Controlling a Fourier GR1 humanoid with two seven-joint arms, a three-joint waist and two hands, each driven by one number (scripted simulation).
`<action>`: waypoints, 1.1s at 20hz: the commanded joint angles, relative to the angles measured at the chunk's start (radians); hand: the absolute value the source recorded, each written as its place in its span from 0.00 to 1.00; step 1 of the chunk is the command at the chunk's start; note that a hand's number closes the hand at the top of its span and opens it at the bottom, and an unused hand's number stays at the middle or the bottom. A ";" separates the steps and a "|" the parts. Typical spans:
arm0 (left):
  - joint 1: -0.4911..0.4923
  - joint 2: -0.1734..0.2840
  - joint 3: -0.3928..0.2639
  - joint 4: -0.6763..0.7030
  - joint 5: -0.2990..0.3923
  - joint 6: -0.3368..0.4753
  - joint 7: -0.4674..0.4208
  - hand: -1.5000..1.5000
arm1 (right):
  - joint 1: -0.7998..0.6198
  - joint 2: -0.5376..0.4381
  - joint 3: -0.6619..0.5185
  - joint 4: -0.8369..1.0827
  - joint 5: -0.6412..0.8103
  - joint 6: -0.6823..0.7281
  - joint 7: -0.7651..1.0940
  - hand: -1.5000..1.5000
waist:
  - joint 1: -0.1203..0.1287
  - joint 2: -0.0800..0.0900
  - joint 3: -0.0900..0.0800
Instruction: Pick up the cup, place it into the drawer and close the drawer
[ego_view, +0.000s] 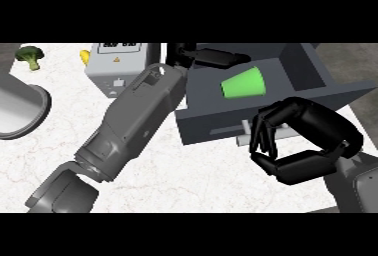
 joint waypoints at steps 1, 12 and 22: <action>0.039 0.000 0.010 0.023 0.035 0.002 -0.077 0.00 | 0.050 -0.106 0.029 -0.013 0.082 0.082 0.020 0.00 | 0.044 -0.009 0.000; 0.078 0.000 0.024 -0.042 0.082 -0.012 -0.084 0.00 | 0.082 -0.047 0.202 0.234 0.651 -0.163 -0.138 0.00 | 0.180 -0.029 0.001; 0.227 0.059 0.048 -0.147 0.087 -0.070 -0.109 0.00 | -0.135 0.025 0.207 0.877 0.828 -0.329 -0.391 1.00 | 0.237 -0.025 0.003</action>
